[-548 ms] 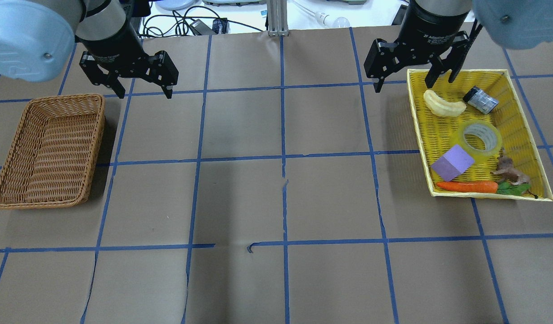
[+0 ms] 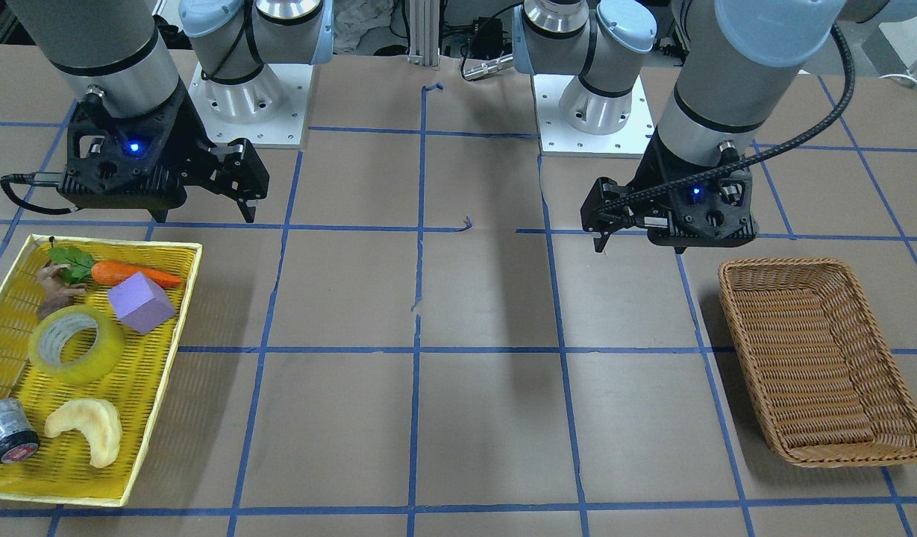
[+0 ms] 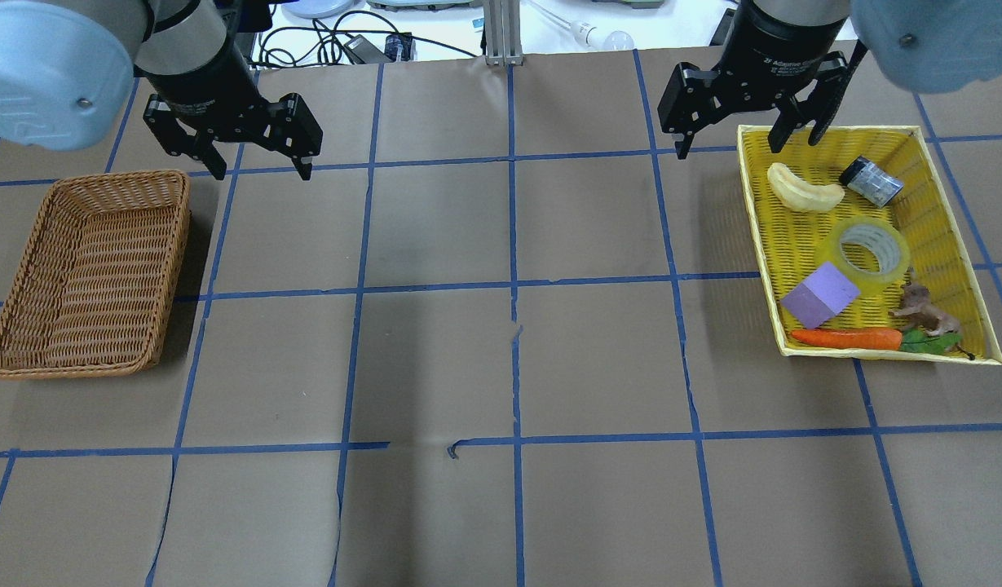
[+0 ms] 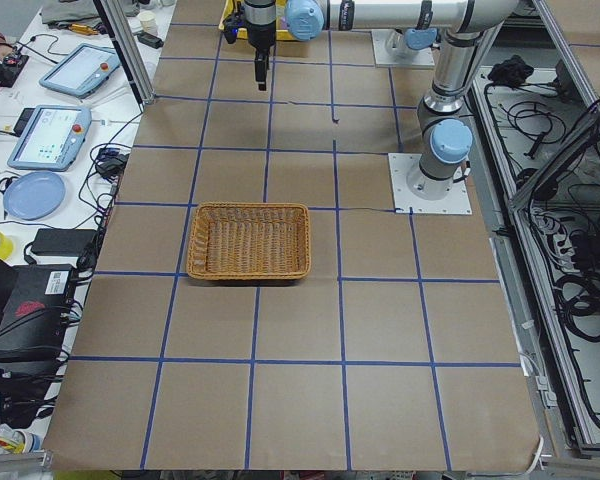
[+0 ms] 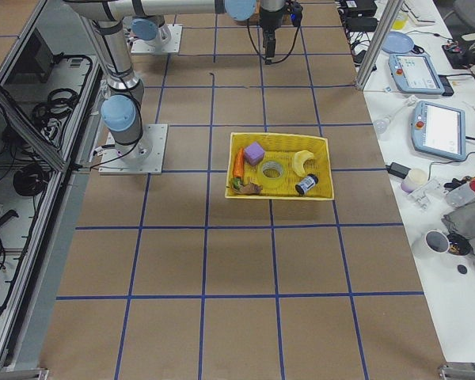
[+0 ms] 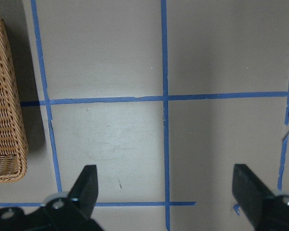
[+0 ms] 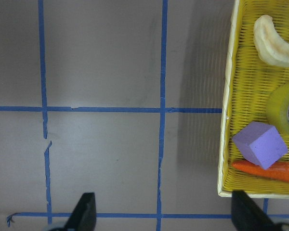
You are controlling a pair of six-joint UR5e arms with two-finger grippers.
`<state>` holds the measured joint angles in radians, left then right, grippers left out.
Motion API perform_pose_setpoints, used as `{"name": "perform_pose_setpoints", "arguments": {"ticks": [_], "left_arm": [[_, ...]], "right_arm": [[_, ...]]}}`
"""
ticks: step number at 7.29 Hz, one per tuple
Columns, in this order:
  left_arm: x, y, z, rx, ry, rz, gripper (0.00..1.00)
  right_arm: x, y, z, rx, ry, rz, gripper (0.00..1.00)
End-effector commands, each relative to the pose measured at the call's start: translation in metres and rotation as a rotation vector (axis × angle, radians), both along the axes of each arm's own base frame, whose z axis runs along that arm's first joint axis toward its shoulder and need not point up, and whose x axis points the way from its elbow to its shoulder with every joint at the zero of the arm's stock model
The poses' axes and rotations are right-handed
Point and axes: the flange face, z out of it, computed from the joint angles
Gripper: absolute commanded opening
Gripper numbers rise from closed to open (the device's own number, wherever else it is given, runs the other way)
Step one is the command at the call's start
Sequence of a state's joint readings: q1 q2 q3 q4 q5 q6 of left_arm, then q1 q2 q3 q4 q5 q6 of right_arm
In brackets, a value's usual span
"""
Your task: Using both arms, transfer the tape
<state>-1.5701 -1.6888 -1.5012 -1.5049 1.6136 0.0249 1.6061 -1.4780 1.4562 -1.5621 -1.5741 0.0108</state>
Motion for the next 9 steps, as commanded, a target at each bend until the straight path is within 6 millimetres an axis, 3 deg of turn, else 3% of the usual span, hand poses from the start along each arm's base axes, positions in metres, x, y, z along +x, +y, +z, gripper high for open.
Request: {"name": "perform_pose_setpoints", "arguments": {"ticks": [1, 9], "left_arm": [[0.0, 0.0, -0.001, 0.002, -0.002, 0.0, 1.0], [0.004, 0.0, -0.001, 0.004, 0.003, 0.009, 1.0]], "right_arm": [[0.0, 0.0, -0.002, 0.009, 0.002, 0.003, 1.0], [-0.013, -0.004, -0.001, 0.02, 0.025, -0.006, 1.0]]}}
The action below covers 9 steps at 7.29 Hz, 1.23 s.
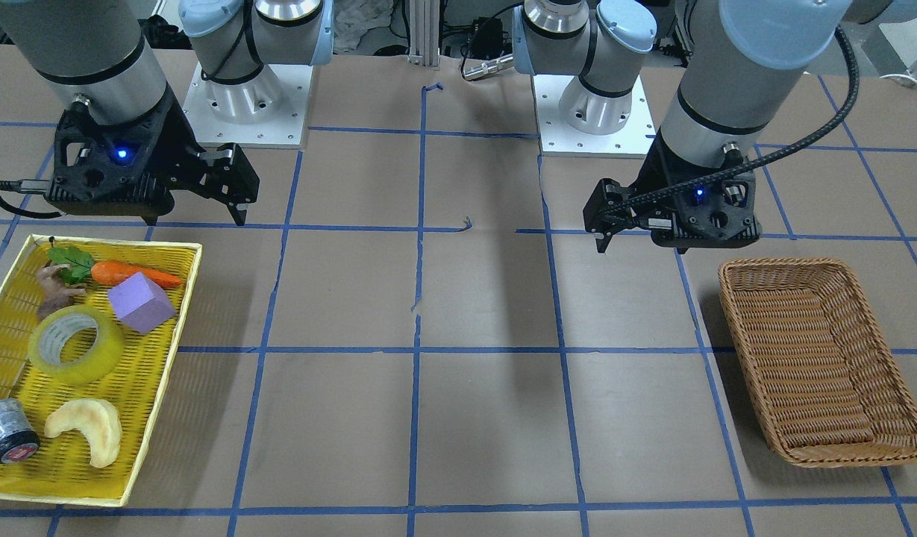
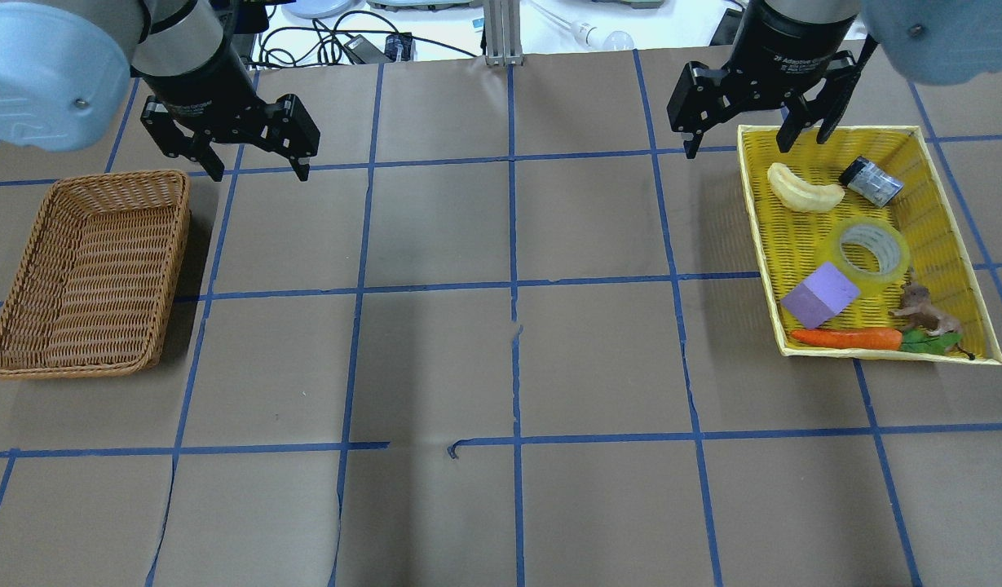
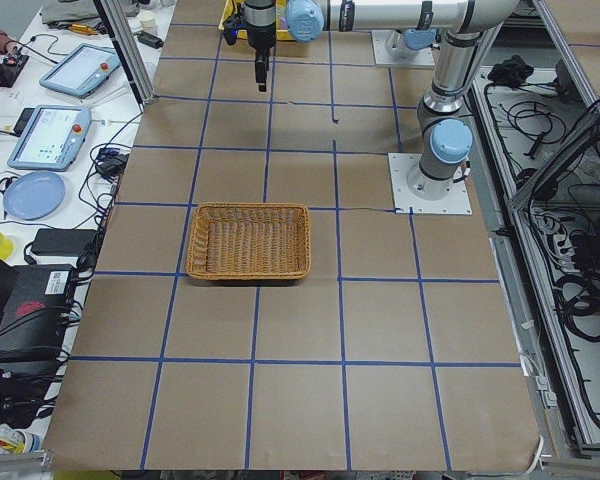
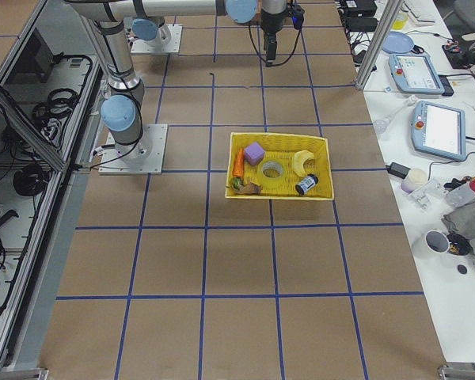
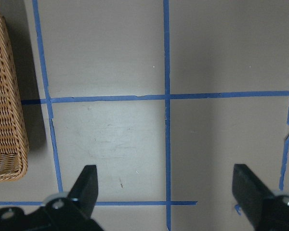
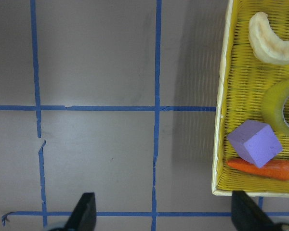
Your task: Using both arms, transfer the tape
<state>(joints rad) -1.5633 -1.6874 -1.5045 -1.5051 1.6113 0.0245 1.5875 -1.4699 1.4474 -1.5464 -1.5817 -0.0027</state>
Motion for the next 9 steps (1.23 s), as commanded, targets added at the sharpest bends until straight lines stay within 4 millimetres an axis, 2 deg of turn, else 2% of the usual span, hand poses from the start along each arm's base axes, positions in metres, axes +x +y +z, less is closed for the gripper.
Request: {"name": "perform_pose_setpoints", "arguments": {"ticks": [1, 4, 5, 6, 7, 8, 9], "left_arm": [[0.0, 0.001, 0.001, 0.0, 0.001, 0.0, 1.0], [0.0, 0.001, 0.001, 0.0, 0.002, 0.0, 1.0], [0.0, 0.001, 0.001, 0.0, 0.001, 0.0, 1.0], [0.0, 0.0, 0.0, 0.002, 0.001, 0.0, 1.0], [0.0, 0.001, 0.001, 0.0, 0.001, 0.0, 1.0], [0.0, 0.001, 0.001, 0.0, 0.001, 0.002, 1.0], [0.0, 0.001, 0.001, 0.0, 0.002, 0.0, 1.0]], "right_arm": [[-0.002, 0.001, 0.001, 0.005, 0.017, 0.001, 1.0], [-0.007, -0.004, -0.001, 0.006, 0.02, -0.001, 1.0], [-0.027, -0.02, -0.008, 0.019, 0.018, -0.008, 1.0], [-0.043, -0.035, -0.004, 0.039, 0.01, -0.017, 1.0], [-0.048, -0.051, -0.005, 0.046, 0.016, 0.021, 1.0], [-0.051, -0.067, -0.015, 0.055, 0.015, 0.039, 1.0], [-0.053, -0.07, -0.016, 0.055, 0.011, 0.055, 1.0]]}}
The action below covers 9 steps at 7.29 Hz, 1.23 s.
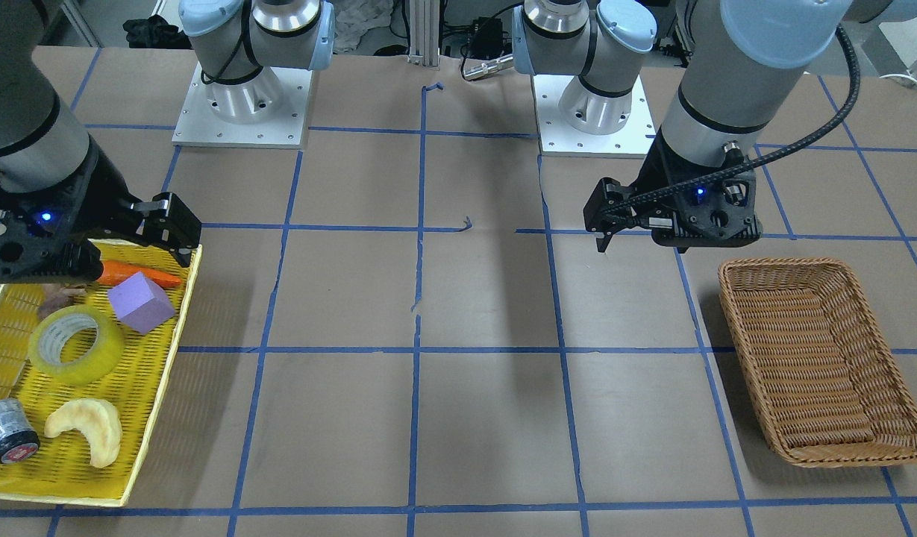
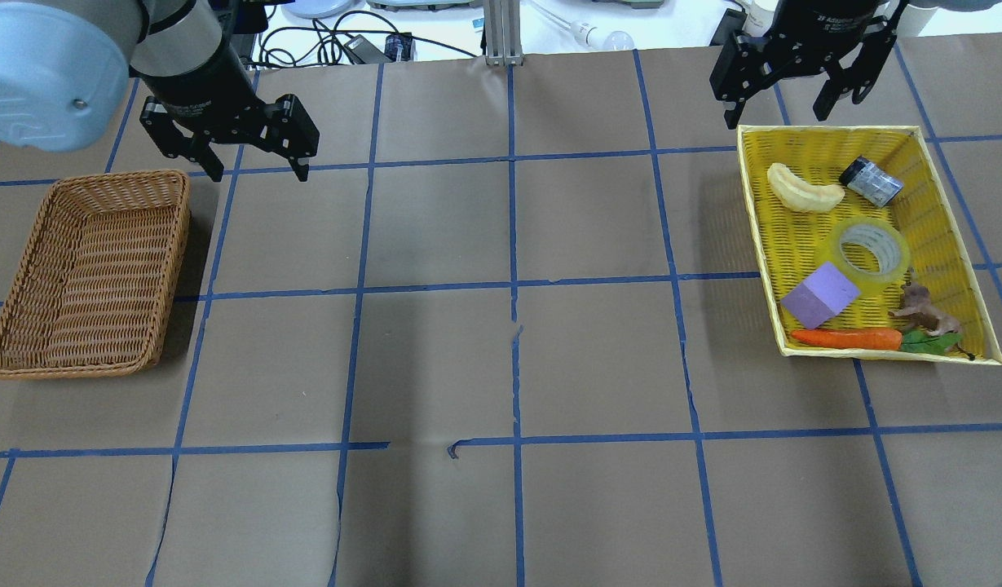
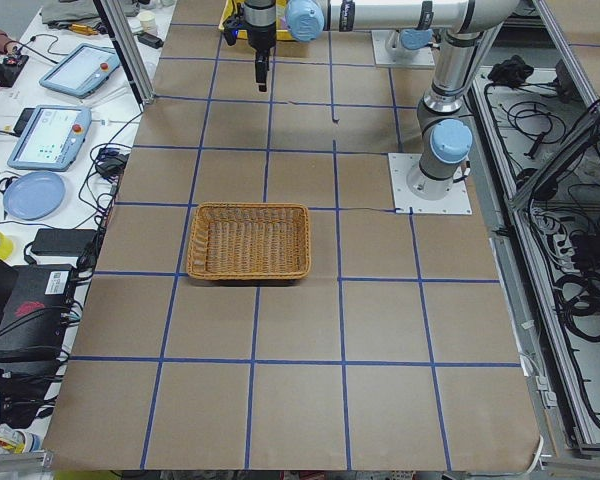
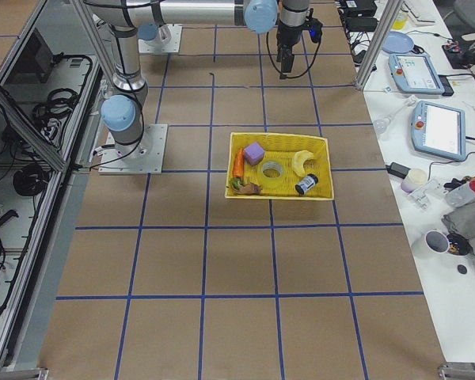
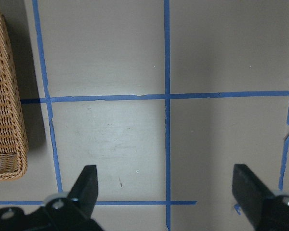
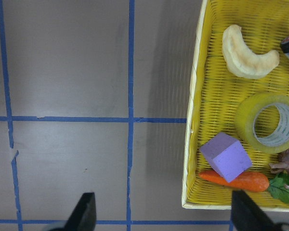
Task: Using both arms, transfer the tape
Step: 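Move the right gripper over the yellow basket and lower onto the tape roll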
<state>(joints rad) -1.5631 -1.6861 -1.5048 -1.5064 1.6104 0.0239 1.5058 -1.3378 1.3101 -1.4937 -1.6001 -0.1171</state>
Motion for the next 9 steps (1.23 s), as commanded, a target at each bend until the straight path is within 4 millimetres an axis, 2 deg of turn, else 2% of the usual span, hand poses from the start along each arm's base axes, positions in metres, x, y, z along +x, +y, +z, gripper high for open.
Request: {"name": "perform_pose_setpoints", "arguments": {"ticks": [1, 2, 3, 4, 5, 6, 7, 9], "left_arm": [[0.0, 0.0, -0.001, 0.001, 0.001, 0.001, 1.0], [0.0, 0.0, -0.001, 0.001, 0.001, 0.001, 1.0], [0.0, 0.0, -0.001, 0.001, 0.001, -0.001, 1.0], [0.0, 0.0, -0.001, 0.003, 0.001, 0.001, 1.0], [0.0, 0.0, -0.001, 0.001, 0.001, 0.001, 1.0], [0.0, 0.0, -0.001, 0.001, 0.001, 0.001, 1.0], [0.0, 0.0, -0.001, 0.001, 0.001, 0.001, 1.0], [-0.002, 0.0, -0.001, 0.001, 0.01, -0.001, 1.0]], "right_arm": [[-0.006, -0.007, -0.001, 0.003, -0.009, 0.013, 1.0], [-0.015, -0.009, -0.002, 0.005, -0.005, 0.003, 1.0], [-0.048, -0.012, -0.004, 0.01, -0.009, -0.012, 1.0], [-0.092, -0.014, -0.011, 0.025, -0.021, 0.081, 1.0], [-0.121, -0.017, -0.021, 0.034, -0.035, 0.147, 1.0], [-0.145, -0.024, -0.047, 0.024, -0.033, 0.265, 1.0], [-0.183, -0.023, -0.088, -0.016, -0.026, 0.3, 1.0], [-0.233, -0.012, -0.179, -0.074, 0.005, 0.42, 1.0]]}}
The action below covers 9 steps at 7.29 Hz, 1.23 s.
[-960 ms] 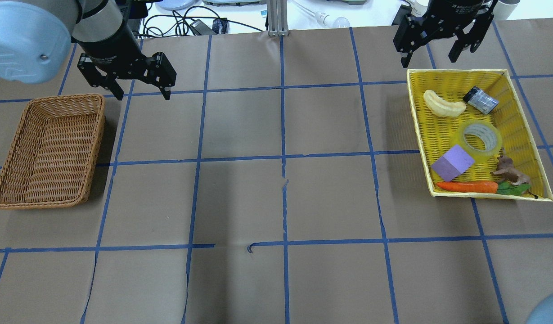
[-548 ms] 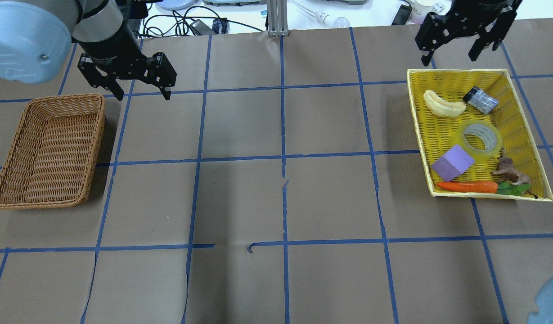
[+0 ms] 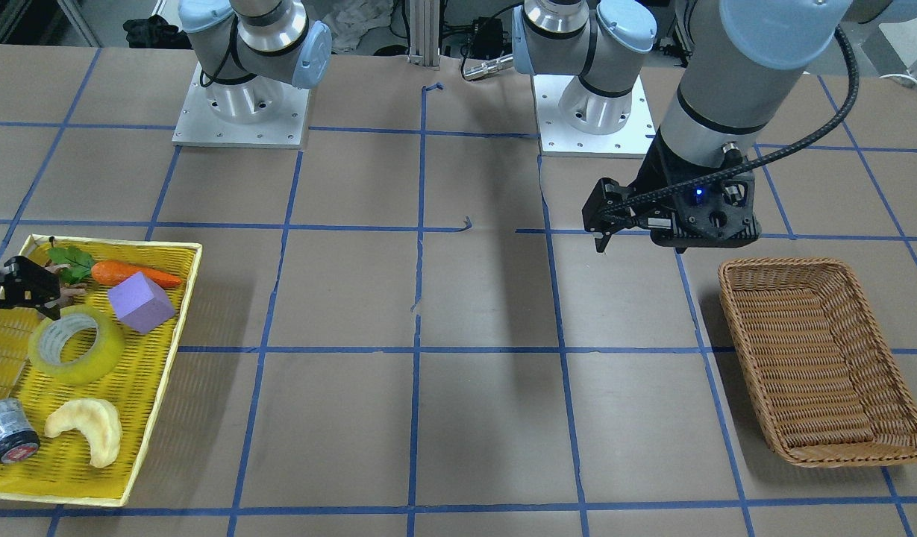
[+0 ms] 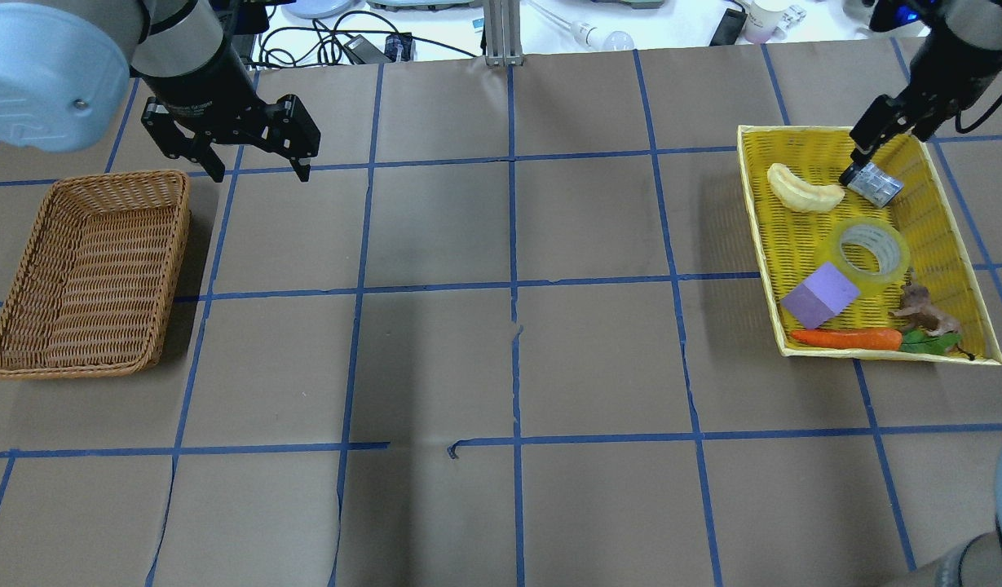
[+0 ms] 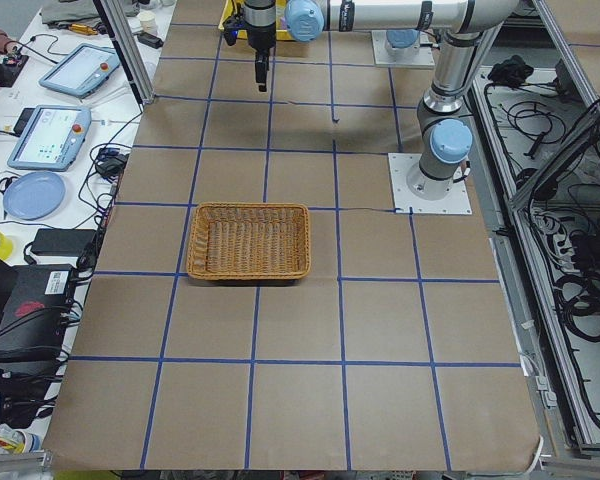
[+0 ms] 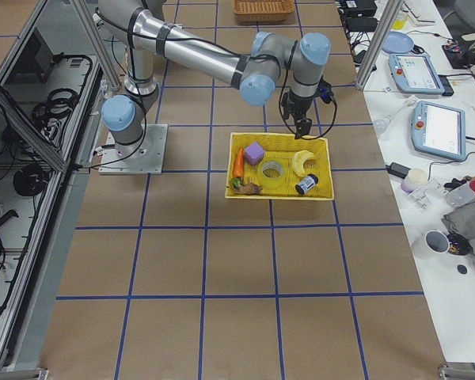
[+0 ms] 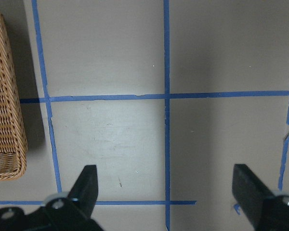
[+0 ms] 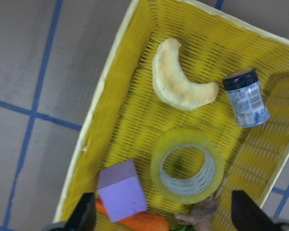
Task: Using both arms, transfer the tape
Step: 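Move the right gripper over the yellow basket and lower onto the tape roll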
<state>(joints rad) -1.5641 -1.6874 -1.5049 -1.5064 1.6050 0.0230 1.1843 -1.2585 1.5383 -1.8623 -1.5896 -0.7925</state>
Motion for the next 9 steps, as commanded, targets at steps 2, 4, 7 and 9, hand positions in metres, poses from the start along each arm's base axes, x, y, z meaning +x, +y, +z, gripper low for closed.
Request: {"name": "perform_pose_setpoints", "arguments": {"ticks": [2, 4, 7, 9], "left_arm": [[-0.001, 0.0, -0.001, 0.001, 0.005, -0.001, 1.0], [-0.002, 0.0, 0.0, 0.0, 0.007, -0.002, 1.0], [-0.002, 0.0, -0.001, 0.001, 0.007, -0.002, 1.0], [-0.002, 0.0, -0.001, 0.001, 0.007, -0.002, 1.0]], "right_arm": [[-0.058, 0.019, -0.107, -0.031, -0.036, 0.098, 1.0], [-0.069, 0.021, -0.129, -0.002, -0.041, 0.082, 0.86], [-0.077, 0.019, -0.157, 0.034, -0.049, 0.066, 0.68], [-0.079, 0.019, -0.158, 0.04, -0.043, 0.057, 0.23]]}}
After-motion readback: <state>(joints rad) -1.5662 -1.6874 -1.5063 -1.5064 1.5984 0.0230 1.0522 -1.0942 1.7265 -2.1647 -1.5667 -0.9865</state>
